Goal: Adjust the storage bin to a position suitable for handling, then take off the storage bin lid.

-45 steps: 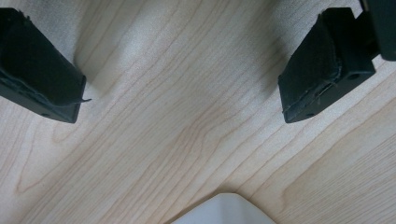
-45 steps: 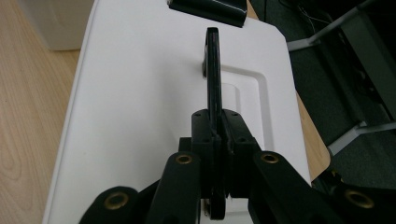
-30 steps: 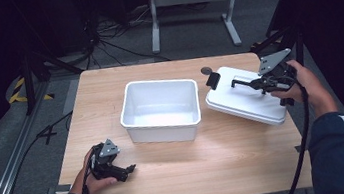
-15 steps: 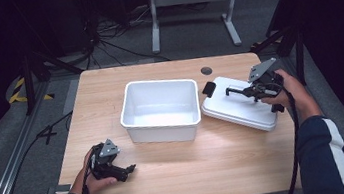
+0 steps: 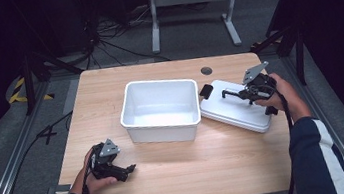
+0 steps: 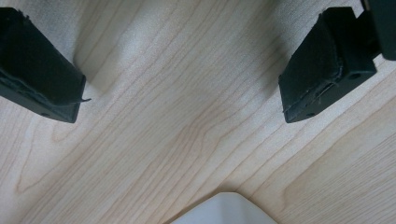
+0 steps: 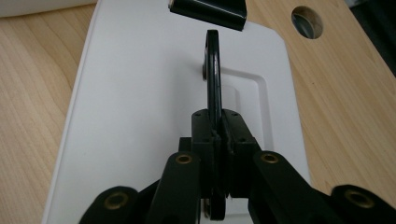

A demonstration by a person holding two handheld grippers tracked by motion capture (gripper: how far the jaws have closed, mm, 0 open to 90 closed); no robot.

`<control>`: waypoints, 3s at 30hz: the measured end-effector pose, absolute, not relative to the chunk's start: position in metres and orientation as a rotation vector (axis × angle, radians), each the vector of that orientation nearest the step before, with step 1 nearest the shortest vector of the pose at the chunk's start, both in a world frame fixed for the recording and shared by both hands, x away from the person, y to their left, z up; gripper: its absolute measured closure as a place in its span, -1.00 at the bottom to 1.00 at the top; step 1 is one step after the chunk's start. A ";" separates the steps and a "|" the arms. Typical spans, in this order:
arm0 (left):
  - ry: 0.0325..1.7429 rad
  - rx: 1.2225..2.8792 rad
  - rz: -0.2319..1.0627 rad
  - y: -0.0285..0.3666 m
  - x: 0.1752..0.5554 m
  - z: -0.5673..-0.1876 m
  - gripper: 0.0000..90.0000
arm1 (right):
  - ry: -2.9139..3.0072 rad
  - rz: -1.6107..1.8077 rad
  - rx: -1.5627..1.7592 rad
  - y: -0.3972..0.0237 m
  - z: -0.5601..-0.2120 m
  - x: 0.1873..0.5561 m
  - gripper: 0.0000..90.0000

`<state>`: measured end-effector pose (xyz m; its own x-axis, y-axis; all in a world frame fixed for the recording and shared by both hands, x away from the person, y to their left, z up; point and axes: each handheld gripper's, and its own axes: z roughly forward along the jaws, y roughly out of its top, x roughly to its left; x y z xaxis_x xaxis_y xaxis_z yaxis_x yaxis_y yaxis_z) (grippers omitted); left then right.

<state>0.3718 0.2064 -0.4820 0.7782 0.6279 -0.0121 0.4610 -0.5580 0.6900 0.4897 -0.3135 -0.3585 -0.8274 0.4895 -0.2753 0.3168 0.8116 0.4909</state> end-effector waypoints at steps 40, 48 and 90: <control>0.784 2.269 0.308 0.206 0.374 -0.482 -0.98 | 2.483 0.742 0.770 -0.320 -0.353 0.464 0.00; 0.787 2.270 0.303 0.206 0.374 -0.482 -0.98 | 2.473 0.739 0.777 -0.327 -0.361 0.444 -0.08; 0.791 2.267 0.310 0.205 0.374 -0.482 -0.99 | 2.266 0.872 1.024 -0.381 -0.446 0.333 -0.57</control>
<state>0.3738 0.2054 -0.4821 0.7845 0.6201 -0.0059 0.4513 -0.5644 0.6912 0.3331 -0.3813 -0.4464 -0.5915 0.7870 -0.1755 0.4661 0.5113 0.7220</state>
